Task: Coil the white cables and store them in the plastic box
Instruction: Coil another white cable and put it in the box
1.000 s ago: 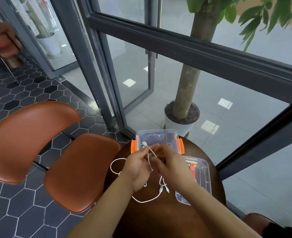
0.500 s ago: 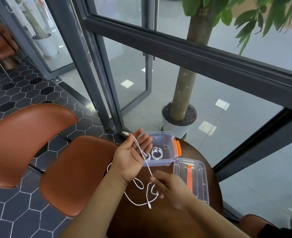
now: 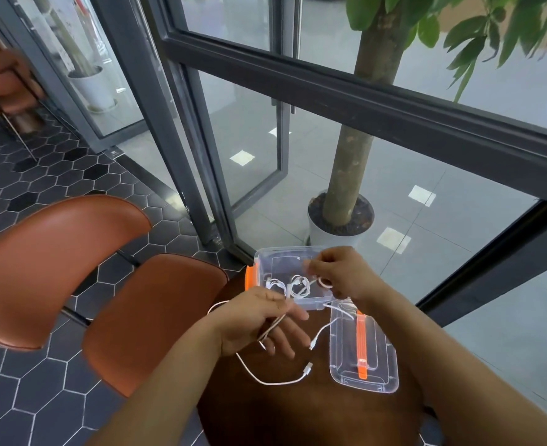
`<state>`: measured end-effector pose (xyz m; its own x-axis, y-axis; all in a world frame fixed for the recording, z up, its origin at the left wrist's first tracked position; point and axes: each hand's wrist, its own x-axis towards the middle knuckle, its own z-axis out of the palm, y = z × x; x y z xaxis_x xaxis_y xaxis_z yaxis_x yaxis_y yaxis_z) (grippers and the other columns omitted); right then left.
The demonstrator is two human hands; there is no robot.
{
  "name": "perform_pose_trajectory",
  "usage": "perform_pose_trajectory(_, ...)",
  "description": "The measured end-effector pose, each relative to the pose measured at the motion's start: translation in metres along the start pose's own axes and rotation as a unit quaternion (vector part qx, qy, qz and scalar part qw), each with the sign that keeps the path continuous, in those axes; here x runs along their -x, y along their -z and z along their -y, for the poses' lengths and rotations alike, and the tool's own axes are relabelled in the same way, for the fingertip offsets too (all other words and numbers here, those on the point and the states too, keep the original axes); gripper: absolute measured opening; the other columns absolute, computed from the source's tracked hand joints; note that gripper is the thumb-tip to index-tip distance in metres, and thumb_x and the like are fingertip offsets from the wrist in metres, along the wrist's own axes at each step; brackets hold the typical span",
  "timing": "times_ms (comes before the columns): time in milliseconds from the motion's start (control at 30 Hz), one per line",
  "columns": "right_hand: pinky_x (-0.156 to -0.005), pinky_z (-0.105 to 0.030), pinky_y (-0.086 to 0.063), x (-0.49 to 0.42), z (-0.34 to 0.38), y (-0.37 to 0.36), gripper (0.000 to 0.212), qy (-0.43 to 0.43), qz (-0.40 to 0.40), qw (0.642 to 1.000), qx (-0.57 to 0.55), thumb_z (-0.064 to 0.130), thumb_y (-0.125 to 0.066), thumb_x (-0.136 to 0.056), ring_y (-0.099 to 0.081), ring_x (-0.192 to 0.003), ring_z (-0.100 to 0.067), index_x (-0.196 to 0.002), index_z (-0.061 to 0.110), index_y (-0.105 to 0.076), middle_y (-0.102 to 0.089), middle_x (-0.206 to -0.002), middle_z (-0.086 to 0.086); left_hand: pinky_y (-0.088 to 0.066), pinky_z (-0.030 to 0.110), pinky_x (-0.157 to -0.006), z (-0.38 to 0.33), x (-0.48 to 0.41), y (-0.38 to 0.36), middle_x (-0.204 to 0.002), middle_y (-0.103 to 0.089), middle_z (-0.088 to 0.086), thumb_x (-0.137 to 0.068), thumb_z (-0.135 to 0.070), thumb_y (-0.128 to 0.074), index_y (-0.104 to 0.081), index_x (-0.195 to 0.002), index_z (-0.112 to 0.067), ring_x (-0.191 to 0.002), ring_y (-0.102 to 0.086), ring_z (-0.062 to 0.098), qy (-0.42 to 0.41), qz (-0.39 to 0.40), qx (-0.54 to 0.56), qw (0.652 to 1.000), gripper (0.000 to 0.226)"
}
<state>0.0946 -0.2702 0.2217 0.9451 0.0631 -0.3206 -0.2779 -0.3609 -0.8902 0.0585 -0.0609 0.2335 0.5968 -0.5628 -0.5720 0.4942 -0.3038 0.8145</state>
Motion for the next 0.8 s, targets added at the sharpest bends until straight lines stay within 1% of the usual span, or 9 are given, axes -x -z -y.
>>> perform_pose_trajectory(133,-0.041,-0.02,-0.027,0.004,0.015,-0.004,0.03,-0.046,0.065,0.983,-0.167,0.03,-0.069,-0.094,-0.034,-0.042,-0.01,-0.088,0.001,-0.068,-0.054,-0.061,-0.006,-0.037,0.027,-0.047,-0.003,0.0,-0.005,-0.098,-0.077,0.018,-0.106,-0.024,-0.044,-0.064,-0.116,0.002,-0.057,-0.069,0.019,0.011,0.069,-0.113,0.991,0.034)
perform_pose_trajectory(233,-0.043,-0.021,-0.028,0.013,0.021,0.002,0.025,-0.03,0.128,0.971,-0.199,0.028,-0.074,-0.09,-0.031,-0.047,-0.011,-0.089,0.004,-0.068,-0.054,-0.064,-0.006,-0.034,0.027,-0.047,-0.005,-0.003,-0.009,-0.094,-0.077,0.019,-0.106,-0.021,-0.043,-0.063,-0.114,0.002,-0.055,-0.068,0.02,0.016,-0.003,-0.132,0.991,0.032)
perform_pose_trajectory(300,-0.044,-0.021,-0.032,0.023,0.025,0.005,0.021,0.007,0.133,0.983,-0.124,0.025,-0.078,-0.087,-0.038,-0.047,-0.01,-0.084,0.005,-0.072,-0.059,-0.064,-0.006,-0.033,0.026,-0.045,-0.003,-0.006,-0.007,-0.091,-0.076,0.023,-0.107,-0.02,-0.04,-0.061,-0.112,0.005,-0.059,-0.07,0.026,-0.01,-0.079,-0.092,0.993,0.033)
perform_pose_trajectory(400,-0.047,-0.017,-0.039,0.039,0.023,-0.004,0.009,0.064,0.085,0.994,0.022,0.018,-0.079,-0.084,-0.052,-0.048,-0.002,-0.087,0.009,-0.077,-0.065,-0.061,0.005,-0.044,0.026,-0.052,-0.001,-0.01,-0.005,-0.093,-0.076,0.021,-0.108,-0.021,-0.037,-0.063,-0.111,0.002,-0.082,-0.076,0.034,-0.053,-0.131,0.002,0.99,0.034)
perform_pose_trajectory(500,-0.053,-0.022,-0.05,0.045,0.009,-0.014,0.009,0.111,0.009,0.99,0.084,0.023,-0.078,-0.086,-0.063,-0.057,-0.004,-0.083,0.015,-0.077,-0.071,-0.065,0.007,-0.056,0.039,-0.078,0.003,-0.013,-0.005,-0.109,-0.074,0.023,-0.107,-0.015,-0.037,-0.062,-0.118,0.004,-0.104,-0.072,0.036,-0.077,-0.102,0.118,0.985,0.033)
perform_pose_trajectory(567,-0.063,-0.031,-0.057,0.045,-0.001,-0.016,0.01,0.118,-0.026,0.987,0.107,0.027,-0.075,-0.088,-0.068,-0.067,-0.009,-0.083,0.019,-0.076,-0.073,-0.072,0.007,-0.053,0.048,-0.094,0.006,-0.015,-0.005,-0.117,-0.069,0.027,-0.106,-0.009,-0.038,-0.059,-0.123,0.008,-0.113,-0.067,0.039,-0.087,-0.058,0.17,0.98,0.032)
perform_pose_trajectory(633,-0.068,-0.034,-0.059,0.045,-0.006,-0.017,0.008,0.108,-0.04,0.986,0.119,0.029,-0.074,-0.089,-0.069,-0.072,-0.01,-0.086,0.022,-0.076,-0.074,-0.076,0.009,-0.047,0.053,-0.104,0.008,-0.016,-0.006,-0.119,-0.068,0.028,-0.104,-0.006,-0.038,-0.058,-0.125,0.009,-0.116,-0.065,0.04,-0.087,-0.042,0.216,0.972,0.032)
perform_pose_trajectory(700,-0.07,-0.03,-0.058,0.049,-0.008,-0.022,0.008,0.113,-0.046,0.982,0.146,0.031,-0.073,-0.089,-0.067,-0.075,-0.006,-0.09,0.024,-0.075,-0.074,-0.08,0.011,-0.045,0.054,-0.107,0.009,-0.021,-0.008,-0.112,-0.068,0.024,-0.105,-0.017,-0.039,-0.059,-0.123,0.006,-0.109,-0.068,0.037,-0.082,-0.049,0.285,0.954,0.035)
perform_pose_trajectory(800,-0.067,-0.012,-0.045,0.06,-0.006,-0.031,0.013,0.136,-0.063,0.97,0.193,0.034,-0.071,-0.089,-0.063,-0.076,-0.001,-0.101,0.028,-0.075,-0.072,-0.089,0.014,-0.051,0.051,-0.096,0.008,-0.032,-0.011,-0.111,-0.07,0.023,-0.106,-0.033,-0.039,-0.058,-0.12,0.003,-0.101,-0.07,0.036,-0.073,-0.105,0.397,0.909,0.044)
